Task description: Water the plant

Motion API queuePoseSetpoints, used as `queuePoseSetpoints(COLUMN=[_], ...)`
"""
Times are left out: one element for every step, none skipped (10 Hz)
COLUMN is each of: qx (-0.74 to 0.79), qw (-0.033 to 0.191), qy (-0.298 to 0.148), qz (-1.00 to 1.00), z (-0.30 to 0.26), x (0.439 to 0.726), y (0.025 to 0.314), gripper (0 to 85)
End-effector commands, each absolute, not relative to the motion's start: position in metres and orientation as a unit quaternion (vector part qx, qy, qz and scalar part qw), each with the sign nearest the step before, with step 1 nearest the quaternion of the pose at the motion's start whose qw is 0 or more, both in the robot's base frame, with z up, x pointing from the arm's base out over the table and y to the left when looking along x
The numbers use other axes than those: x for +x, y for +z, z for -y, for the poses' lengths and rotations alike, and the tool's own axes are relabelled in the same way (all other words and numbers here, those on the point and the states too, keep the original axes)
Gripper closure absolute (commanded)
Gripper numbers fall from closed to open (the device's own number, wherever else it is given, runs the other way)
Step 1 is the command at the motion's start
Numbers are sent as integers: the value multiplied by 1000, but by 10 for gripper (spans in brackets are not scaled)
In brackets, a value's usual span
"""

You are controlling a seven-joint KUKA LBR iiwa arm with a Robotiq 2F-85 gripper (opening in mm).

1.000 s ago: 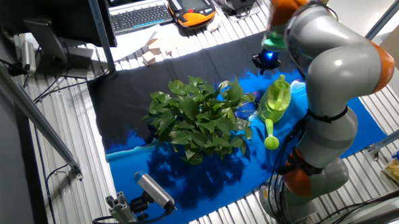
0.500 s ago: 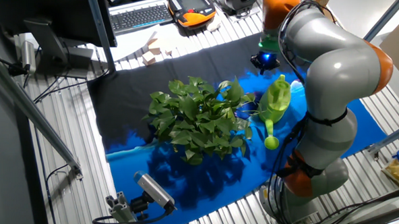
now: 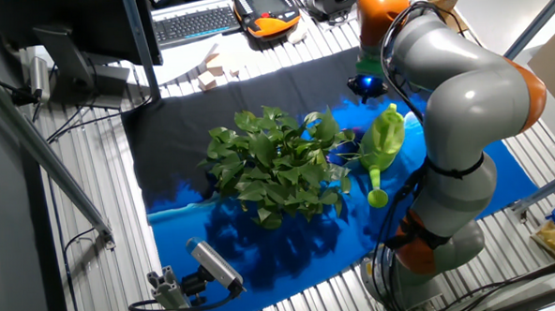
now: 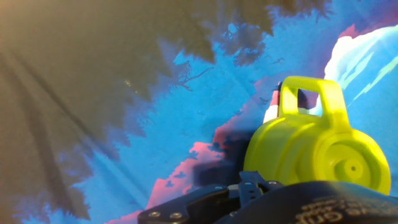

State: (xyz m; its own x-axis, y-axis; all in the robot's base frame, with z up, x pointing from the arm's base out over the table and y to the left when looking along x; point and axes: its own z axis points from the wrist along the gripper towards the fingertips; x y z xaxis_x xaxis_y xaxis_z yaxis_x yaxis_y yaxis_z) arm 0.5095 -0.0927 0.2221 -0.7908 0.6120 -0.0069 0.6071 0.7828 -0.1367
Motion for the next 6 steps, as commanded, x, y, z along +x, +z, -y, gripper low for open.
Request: queuePoseSetpoints(qx=[-319, -313, -307, -298, -288, -282], qw=[21, 21, 22, 25, 28, 29], qy=[70, 76, 79, 74, 69, 58], qz=[945, 946, 948, 951, 955, 957], z=[93, 93, 98, 109, 121, 135], x=[510, 510, 510, 511, 512, 513], y=[222, 222, 226, 231, 235, 238], gripper=[850, 680, 680, 680, 510, 510])
